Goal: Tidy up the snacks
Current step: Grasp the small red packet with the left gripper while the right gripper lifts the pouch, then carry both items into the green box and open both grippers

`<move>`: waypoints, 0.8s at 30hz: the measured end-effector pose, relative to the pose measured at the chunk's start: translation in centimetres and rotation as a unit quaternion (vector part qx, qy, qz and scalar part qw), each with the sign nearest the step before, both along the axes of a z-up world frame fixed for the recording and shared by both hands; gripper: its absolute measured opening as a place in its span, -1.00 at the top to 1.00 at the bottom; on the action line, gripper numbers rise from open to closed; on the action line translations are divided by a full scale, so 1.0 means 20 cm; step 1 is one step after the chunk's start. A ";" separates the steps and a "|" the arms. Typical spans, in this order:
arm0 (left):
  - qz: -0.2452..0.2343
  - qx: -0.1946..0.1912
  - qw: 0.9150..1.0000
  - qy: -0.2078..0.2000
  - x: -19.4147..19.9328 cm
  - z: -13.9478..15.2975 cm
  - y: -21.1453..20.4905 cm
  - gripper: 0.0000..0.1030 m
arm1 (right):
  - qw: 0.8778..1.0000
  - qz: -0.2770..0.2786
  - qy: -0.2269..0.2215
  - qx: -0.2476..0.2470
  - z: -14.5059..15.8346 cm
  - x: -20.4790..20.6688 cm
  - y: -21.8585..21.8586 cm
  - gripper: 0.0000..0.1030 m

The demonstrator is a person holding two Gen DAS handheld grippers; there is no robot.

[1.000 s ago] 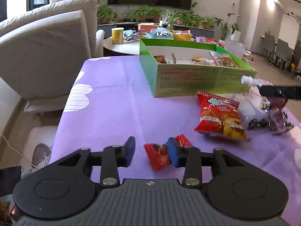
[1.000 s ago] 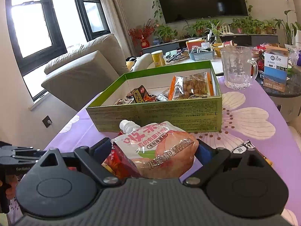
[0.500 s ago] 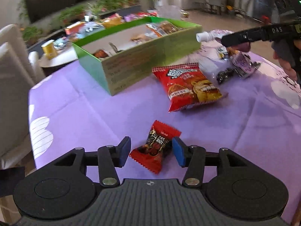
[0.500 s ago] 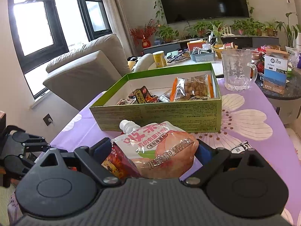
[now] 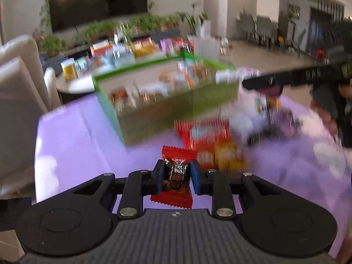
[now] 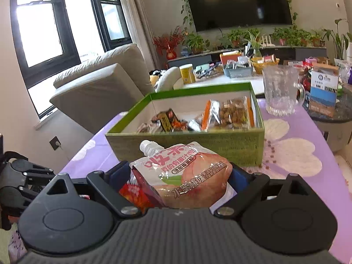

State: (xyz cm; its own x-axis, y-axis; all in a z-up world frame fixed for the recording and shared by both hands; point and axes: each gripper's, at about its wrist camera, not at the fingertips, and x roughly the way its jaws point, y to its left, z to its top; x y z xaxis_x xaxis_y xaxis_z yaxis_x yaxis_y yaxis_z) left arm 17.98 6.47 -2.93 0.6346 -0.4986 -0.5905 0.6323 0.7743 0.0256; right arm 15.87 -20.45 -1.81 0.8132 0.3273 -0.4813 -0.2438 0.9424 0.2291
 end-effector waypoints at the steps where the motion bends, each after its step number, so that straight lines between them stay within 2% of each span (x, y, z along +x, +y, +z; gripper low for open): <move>1: 0.006 -0.008 1.000 -0.014 0.02 0.03 -0.02 0.54 | 1.000 -0.001 -0.007 0.001 0.02 0.01 0.00 0.12; 6: 0.072 -0.039 0.995 -0.058 0.21 0.15 -0.13 0.54 | 0.999 -0.007 -0.034 0.007 0.09 0.11 0.03 0.12; 10: 0.124 -0.048 0.990 -0.047 0.42 0.17 -0.19 0.53 | 0.999 -0.015 -0.037 0.006 0.11 0.22 0.03 0.13; 15: 0.138 -0.030 0.989 -0.049 0.60 0.11 -0.24 0.53 | 0.999 -0.021 -0.033 0.020 0.08 0.34 0.02 0.13; 19: 0.144 -0.017 0.989 -0.020 0.69 0.03 -0.27 0.49 | 0.998 -0.026 -0.017 0.053 0.03 0.43 0.03 0.13; 20: 0.145 -0.011 0.989 -0.017 0.69 0.01 -0.28 0.45 | 0.998 -0.029 -0.010 0.056 0.01 0.45 0.04 0.12; 22: 0.142 0.004 0.990 -0.026 0.68 -0.02 -0.29 0.24 | 0.998 -0.037 0.008 0.049 -0.02 0.48 0.06 0.12; 24: 0.137 0.017 0.990 -0.036 0.65 -0.04 -0.30 0.18 | 0.998 -0.047 0.031 0.041 -0.05 0.49 0.07 0.12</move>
